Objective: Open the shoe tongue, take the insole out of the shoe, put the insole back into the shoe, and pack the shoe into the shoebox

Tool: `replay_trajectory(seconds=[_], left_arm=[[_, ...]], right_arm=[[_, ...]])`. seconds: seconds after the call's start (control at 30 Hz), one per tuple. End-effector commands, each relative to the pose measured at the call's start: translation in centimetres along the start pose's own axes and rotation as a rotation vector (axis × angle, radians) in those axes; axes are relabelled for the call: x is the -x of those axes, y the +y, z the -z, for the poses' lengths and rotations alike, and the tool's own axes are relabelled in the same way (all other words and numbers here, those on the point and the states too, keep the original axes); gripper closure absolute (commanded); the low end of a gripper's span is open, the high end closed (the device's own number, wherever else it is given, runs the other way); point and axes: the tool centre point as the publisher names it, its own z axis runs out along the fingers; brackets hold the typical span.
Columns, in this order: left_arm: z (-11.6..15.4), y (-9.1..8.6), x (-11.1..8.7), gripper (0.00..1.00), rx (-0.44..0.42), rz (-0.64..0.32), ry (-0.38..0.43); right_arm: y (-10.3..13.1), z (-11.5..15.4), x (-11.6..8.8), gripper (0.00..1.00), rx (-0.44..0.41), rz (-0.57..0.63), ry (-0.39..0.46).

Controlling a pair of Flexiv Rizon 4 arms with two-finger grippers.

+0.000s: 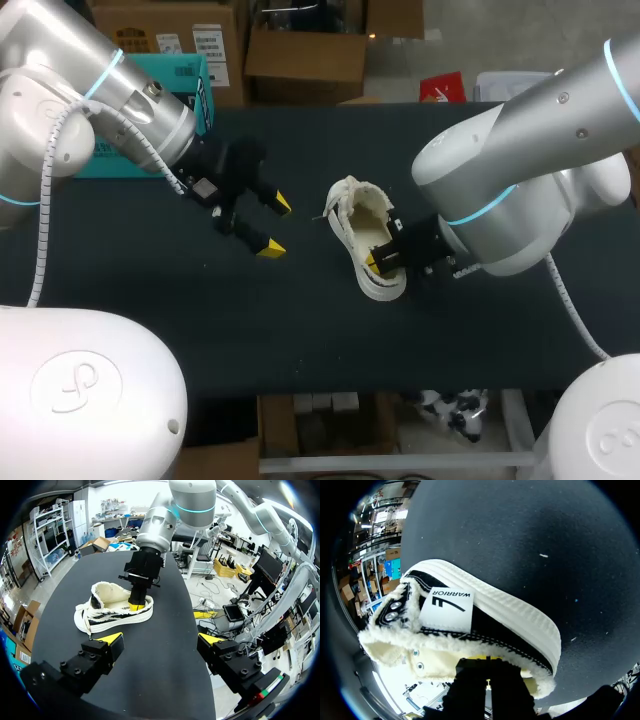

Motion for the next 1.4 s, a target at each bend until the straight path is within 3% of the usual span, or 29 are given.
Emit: replay_trajectory(seconds=[0.03,0.3,0.57,0.63,0.87,1.0,1.07,1.1,1.17,1.2,1.23,1.3,1.4], left_arm=[[-0.4,-0.4,-0.2,0.00,0.027,0.018,0.001],[-1.1,-0.6,-0.9,0.00,0.056,0.083,0.011],[-0.7,-0.1,-1.8,0.00,0.085,0.188,-0.036],[-0.5,0.1,-2.0,0.00,0.174,0.174,-0.094],[-0.5,0.1,-2.0,0.00,0.174,0.174,-0.094],[-0.5,0.1,-2.0,0.00,0.174,0.174,-0.094],[-0.5,0.1,-2.0,0.00,0.174,0.174,-0.094],[-0.7,0.1,-1.7,0.00,0.178,0.240,-0.106],[-1.4,0.2,-1.3,0.00,0.185,0.364,-0.141],[-1.6,0.1,-1.1,0.00,0.172,0.449,-0.149],[-1.9,0.3,-0.8,0.00,0.173,0.503,-0.172],[-2.4,0.5,-0.1,0.00,0.164,0.636,-0.210],[-3.2,0.9,0.2,0.00,0.173,0.756,-0.266]], right_arm=[[-1.1,3.5,-0.4,1.00,-0.037,0.036,0.080],[-1.3,6.9,-2.3,1.00,-0.188,0.131,0.154],[0.2,8.9,-3.0,1.00,-0.358,0.202,0.202],[0.5,9.2,-3.2,1.00,-0.375,0.206,0.198],[-0.6,11.1,-5.6,1.00,-0.476,0.338,0.140],[-1.1,12.0,-5.9,0.97,-0.597,0.417,0.128],[-0.9,12.5,-5.8,0.95,-0.607,0.410,0.124],[-0.9,12.7,-5.8,0.82,-0.640,0.415,0.120],[-1.1,13.0,-5.7,0.53,-0.572,0.380,0.093],[-1.6,13.3,-5.6,0.00,-0.539,0.388,0.107],[-2.1,13.6,-5.4,0.00,-0.435,0.374,0.129],[-2.1,13.6,-5.4,0.00,-0.435,0.374,0.129],[-2.1,13.6,-5.4,0.00,-0.435,0.374,0.129]])
